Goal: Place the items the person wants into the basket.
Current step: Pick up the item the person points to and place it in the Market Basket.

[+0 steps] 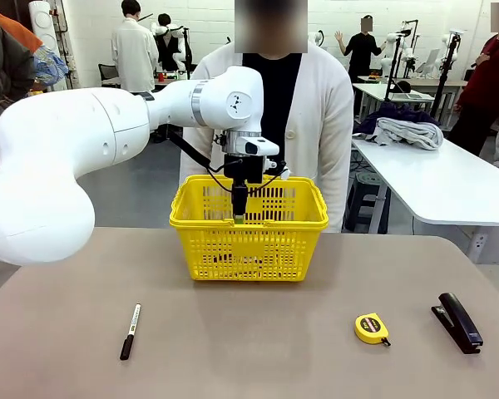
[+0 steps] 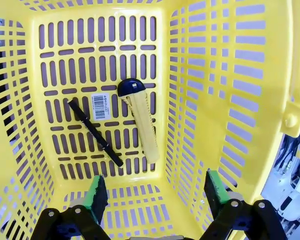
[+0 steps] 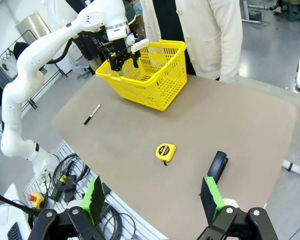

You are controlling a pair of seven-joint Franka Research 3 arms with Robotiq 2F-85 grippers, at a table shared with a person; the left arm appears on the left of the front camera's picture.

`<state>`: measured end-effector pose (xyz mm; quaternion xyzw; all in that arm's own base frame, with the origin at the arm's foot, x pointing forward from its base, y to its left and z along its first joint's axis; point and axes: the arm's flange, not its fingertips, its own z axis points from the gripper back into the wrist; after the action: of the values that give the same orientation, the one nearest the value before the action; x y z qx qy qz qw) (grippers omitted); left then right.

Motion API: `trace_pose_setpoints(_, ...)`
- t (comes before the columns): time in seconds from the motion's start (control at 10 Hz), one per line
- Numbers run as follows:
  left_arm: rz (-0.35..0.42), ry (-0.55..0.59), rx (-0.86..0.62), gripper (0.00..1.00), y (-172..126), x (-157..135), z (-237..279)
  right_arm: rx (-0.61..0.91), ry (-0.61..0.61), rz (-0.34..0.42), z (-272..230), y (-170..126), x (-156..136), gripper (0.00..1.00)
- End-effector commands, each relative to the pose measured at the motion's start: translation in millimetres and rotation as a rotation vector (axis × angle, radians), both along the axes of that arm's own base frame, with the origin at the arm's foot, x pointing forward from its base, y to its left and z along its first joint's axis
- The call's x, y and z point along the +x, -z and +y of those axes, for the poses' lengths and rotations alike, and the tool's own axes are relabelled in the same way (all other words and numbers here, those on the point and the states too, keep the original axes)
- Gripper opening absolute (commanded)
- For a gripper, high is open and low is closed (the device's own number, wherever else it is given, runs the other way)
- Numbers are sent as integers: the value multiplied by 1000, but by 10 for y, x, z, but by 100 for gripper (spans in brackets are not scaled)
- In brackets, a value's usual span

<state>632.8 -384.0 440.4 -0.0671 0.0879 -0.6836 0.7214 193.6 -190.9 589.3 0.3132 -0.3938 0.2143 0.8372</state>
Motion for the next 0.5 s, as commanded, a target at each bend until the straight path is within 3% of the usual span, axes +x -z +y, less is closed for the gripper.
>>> trace_pose_setpoints(0.0,-4,-21,18,100,-137,199,-120,16,-16,-17,13,8,17,100)
trace_pose_setpoints(0.3,-26,-63,4,100,-362,12,-47,16,-16,-17,13,8,17,100)
trace_pose_setpoints(0.4,-44,-70,-4,100,-599,-195,85,16,-16,-17,13,8,17,100)
